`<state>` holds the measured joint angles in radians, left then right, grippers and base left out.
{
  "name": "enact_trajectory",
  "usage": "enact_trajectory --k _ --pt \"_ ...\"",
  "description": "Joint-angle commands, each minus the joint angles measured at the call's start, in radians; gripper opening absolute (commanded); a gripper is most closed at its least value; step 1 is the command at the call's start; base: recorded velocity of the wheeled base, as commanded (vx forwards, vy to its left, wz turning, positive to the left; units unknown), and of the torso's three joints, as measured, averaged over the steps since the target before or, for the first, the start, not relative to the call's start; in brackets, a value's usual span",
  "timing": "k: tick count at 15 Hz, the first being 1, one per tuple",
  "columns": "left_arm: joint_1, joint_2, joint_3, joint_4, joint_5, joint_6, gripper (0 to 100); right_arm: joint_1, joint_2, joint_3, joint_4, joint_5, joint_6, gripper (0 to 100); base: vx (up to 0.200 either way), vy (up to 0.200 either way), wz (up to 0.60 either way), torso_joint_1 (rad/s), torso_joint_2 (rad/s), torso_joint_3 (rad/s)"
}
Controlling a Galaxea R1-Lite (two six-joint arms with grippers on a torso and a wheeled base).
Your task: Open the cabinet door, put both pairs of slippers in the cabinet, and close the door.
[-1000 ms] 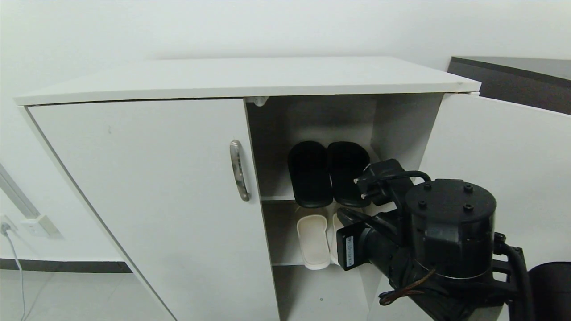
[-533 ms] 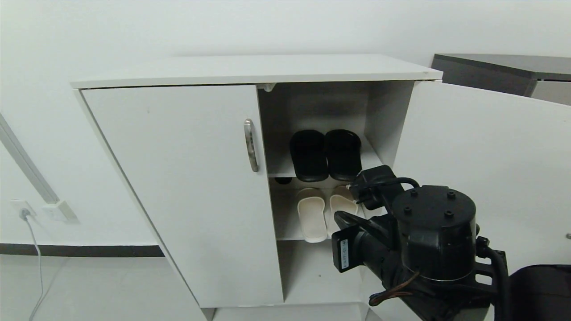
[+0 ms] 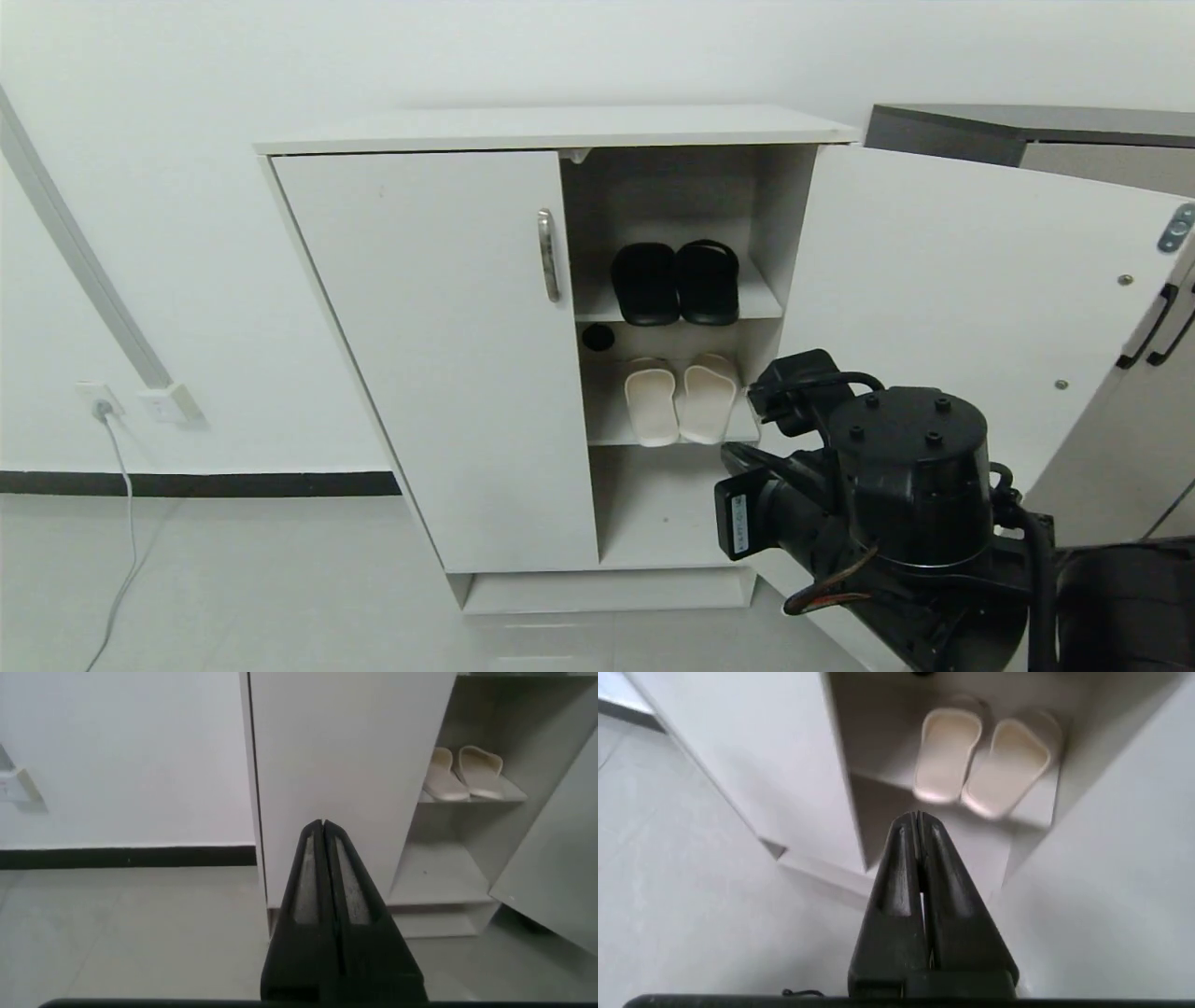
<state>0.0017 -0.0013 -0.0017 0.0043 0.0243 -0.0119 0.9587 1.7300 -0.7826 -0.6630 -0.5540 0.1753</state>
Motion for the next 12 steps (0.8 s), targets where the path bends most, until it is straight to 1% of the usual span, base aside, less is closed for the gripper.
enact_trajectory --k 1,5,12 --pt "0.000 0.001 0.000 0.000 0.000 0.000 0 0.000 0.003 0.012 0.000 0.000 -0.008 0 -0.200 0.000 0.00 0.002 0.00 0.007" --pt "0.000 0.001 0.000 0.000 0.000 0.001 0 0.000 0.003 0.019 0.000 0.000 -0.013 0 -0.200 0.000 0.00 0.002 0.01 0.004" --pt "0.000 0.001 0.002 0.000 0.000 0.001 0 0.000 0.006 0.032 0.000 -0.001 -0.028 0 0.000 0.000 0.00 0.000 0.00 0.000"
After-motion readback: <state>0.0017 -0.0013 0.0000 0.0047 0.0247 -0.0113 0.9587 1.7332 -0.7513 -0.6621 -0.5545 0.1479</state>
